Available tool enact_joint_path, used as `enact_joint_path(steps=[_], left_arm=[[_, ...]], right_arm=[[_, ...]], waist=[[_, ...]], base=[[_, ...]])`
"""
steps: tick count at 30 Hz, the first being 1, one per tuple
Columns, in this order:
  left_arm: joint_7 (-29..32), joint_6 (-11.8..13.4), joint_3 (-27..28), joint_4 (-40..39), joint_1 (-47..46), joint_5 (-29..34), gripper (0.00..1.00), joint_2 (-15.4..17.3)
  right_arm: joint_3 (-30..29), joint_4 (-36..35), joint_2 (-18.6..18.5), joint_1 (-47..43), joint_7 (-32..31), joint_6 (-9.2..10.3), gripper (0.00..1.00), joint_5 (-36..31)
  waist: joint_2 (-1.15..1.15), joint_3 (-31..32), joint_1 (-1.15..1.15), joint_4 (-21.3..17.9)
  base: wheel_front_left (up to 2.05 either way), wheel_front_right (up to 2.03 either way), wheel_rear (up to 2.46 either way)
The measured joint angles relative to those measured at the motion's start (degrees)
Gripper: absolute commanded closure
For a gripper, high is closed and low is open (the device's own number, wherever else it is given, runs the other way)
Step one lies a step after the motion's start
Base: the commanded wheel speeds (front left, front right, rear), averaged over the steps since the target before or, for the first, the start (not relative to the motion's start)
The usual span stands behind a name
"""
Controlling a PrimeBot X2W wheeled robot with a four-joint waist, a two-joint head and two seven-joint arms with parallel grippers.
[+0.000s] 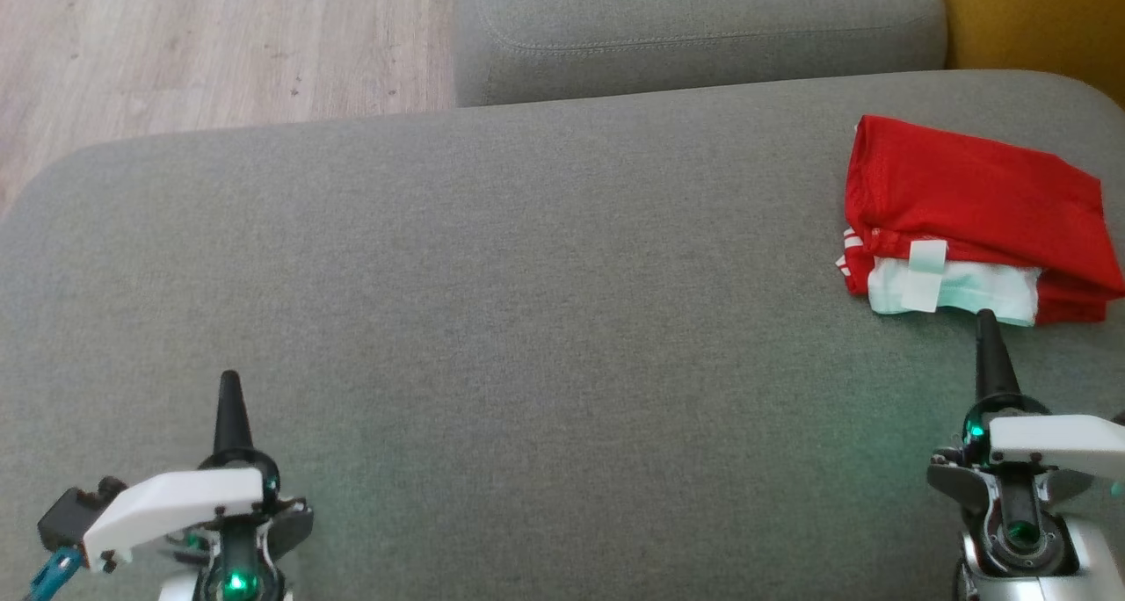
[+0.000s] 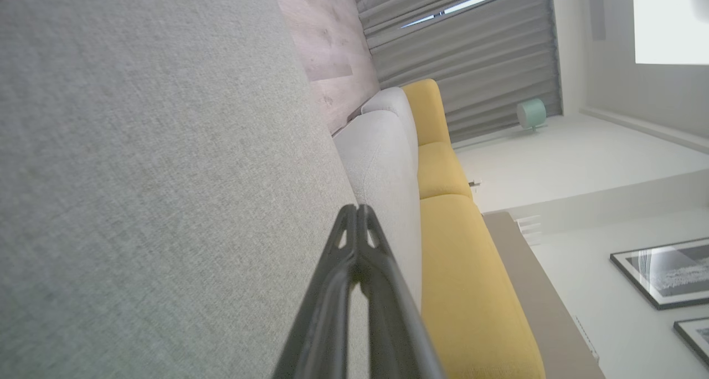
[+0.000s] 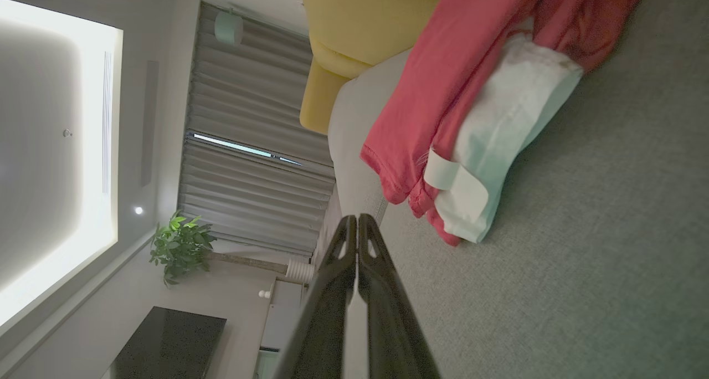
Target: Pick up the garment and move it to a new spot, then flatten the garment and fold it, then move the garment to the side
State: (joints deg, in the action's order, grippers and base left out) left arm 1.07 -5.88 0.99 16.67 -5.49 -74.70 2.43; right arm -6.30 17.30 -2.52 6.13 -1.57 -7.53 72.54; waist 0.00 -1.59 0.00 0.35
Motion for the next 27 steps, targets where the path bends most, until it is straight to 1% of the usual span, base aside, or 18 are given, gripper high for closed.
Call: enact_joint_path(steps=[14,16,26,27], left_arm=[[2.43,-0.25,1.33,-0.22,0.03,-8.38,1.00,0.01],[2.77,-0.64,1.59,-0.23,0.05,-9.56,1.00,0.01],[4.47,-0.80,2.85,-0.44,0.13,-15.49,1.00,0.00],[4.50,-1.16,2.88,-0.44,0.14,-16.10,1.00,0.00]], right_arm=[[-0.57,-0.25,0.00,-0.03,-2.07,0.00,1.00,9.14],[-0.75,-0.37,0.00,-0.07,-2.40,0.00,1.00,10.49],[-1.25,-0.85,0.00,-1.16,-4.11,0.00,1.00,16.96],[-1.29,-0.87,0.00,-1.16,-4.24,0.00,1.00,17.69]], waist=[[0.00,0.69,0.00,-0.17],[0.00,0.79,0.00,-0.19],[0.00,1.29,0.00,-0.32],[0.00,1.34,0.00,-0.33]], base=[[0.00,0.00,0.00],[0.00,0.00,0.00],[0.00,0.00,0.00],[0.00,0.00,0.00]])
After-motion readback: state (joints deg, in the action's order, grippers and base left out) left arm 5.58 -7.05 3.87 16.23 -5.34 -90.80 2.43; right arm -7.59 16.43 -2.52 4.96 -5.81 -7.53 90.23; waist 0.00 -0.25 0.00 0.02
